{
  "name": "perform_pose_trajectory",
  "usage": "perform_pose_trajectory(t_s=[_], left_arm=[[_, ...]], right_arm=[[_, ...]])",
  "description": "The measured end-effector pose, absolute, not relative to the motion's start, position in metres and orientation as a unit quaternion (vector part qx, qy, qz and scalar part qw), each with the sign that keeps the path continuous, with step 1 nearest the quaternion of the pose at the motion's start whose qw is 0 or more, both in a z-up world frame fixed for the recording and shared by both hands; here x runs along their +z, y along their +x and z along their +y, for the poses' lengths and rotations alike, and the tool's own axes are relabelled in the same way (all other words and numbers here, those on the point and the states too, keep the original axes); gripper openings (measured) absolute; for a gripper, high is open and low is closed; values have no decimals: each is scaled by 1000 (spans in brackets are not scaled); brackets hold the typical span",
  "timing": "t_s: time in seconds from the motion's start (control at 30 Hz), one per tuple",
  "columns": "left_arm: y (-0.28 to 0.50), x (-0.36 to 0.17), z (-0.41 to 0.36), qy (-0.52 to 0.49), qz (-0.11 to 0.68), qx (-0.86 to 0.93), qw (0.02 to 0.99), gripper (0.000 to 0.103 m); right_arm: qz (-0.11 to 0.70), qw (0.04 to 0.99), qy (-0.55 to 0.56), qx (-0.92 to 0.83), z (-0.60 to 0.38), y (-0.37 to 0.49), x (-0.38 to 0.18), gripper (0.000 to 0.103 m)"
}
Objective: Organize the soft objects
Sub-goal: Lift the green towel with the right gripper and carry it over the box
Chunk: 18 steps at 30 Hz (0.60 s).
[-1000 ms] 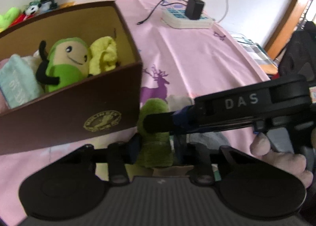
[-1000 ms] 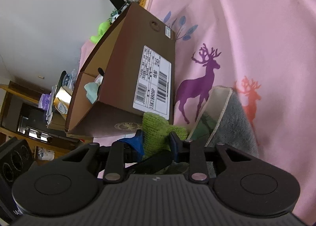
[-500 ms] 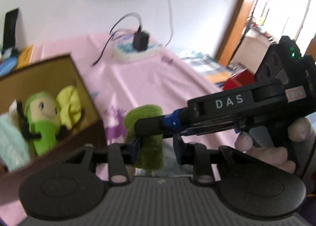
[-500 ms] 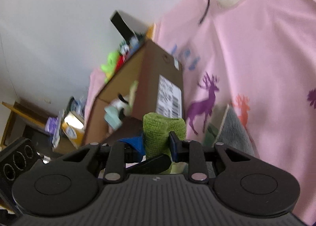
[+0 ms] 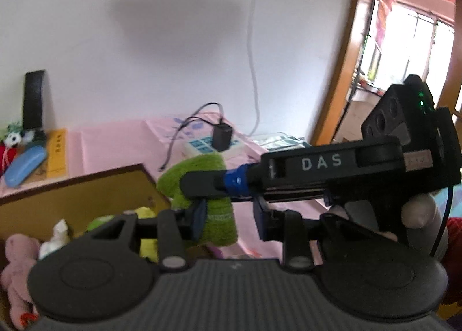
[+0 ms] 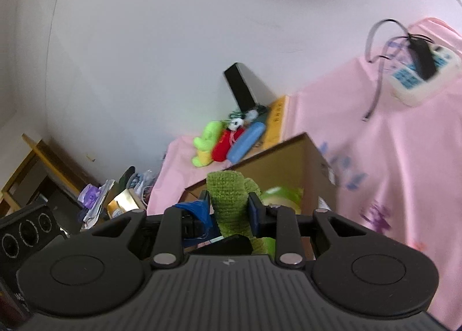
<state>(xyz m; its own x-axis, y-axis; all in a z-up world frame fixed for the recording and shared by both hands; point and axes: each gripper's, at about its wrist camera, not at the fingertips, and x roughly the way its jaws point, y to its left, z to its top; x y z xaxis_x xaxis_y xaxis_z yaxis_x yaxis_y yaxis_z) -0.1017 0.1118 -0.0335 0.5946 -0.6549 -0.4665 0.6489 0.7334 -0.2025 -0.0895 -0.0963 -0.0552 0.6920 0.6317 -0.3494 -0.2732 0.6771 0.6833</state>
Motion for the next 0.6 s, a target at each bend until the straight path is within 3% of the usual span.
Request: perform_pose_trajectory(t_s=[0.6], left_arm=[[-48, -102, 146, -76, 386, -309, 866, 29]], right_arm=[[360, 885, 214, 205, -44, -54, -91, 13]])
